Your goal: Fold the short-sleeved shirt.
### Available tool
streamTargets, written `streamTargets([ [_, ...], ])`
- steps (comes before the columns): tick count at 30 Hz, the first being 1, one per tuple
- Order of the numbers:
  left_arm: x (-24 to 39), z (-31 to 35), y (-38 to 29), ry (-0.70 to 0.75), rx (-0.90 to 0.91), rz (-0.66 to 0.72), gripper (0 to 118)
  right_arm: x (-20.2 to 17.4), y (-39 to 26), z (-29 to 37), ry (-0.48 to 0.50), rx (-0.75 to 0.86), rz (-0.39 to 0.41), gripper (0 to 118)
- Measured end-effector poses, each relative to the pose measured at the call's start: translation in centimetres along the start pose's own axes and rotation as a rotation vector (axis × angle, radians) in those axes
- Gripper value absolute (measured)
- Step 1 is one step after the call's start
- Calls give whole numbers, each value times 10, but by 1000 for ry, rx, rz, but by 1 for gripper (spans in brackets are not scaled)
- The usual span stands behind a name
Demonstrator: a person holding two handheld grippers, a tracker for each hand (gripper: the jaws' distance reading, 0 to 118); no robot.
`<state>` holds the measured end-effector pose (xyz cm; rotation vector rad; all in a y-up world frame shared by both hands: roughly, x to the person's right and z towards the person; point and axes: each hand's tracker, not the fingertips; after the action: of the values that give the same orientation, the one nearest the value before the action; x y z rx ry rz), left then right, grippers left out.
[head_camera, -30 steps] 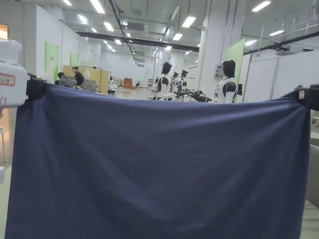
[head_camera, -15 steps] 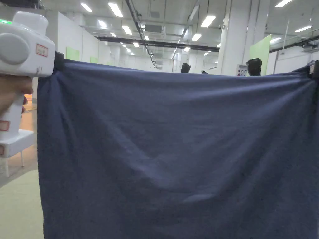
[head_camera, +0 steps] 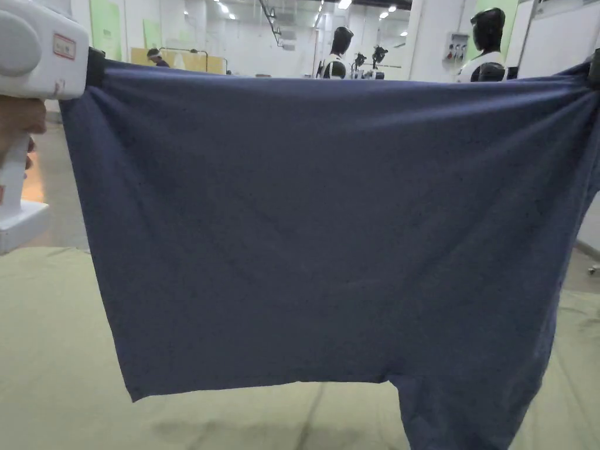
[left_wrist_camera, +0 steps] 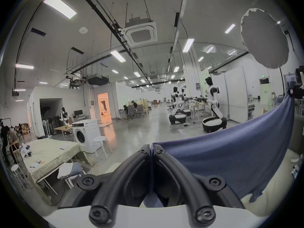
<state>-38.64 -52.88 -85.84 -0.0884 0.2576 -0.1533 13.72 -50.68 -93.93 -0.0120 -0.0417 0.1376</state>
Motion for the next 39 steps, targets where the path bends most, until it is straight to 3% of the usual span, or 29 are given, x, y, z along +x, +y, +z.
streamTargets([
  [3,17,-14,-37,-11,-41,-18,1,-3,-44,-13,2,-10,-10,2],
  [6,28,-24,-73,-28,-116,3,1,2,-93,-22,39,-96,-77,2],
  [9,35,-21,-112,-43,-164,43,1,4,-143,-14,48,-141,-54,2],
  [14,51,-6,-183,-85,-268,-34,1,12,-217,10,76,-246,-50,2],
  [17,44,20,-219,-130,-349,42,1,18,-255,41,93,-293,-50,2],
  [19,31,47,-241,-130,-390,164,1,22,-275,70,122,-335,-59,2],
  [22,14,91,-268,-137,-426,236,1,32,-295,122,146,-339,-96,2],
  [25,8,146,-290,-149,-430,184,1,40,-304,183,174,-347,-129,2],
  [30,-5,241,-321,-180,-452,128,1,47,-330,282,205,-373,-53,2],
  [39,-29,382,-358,-256,-479,94,1,75,-381,440,225,-436,-61,2],
])
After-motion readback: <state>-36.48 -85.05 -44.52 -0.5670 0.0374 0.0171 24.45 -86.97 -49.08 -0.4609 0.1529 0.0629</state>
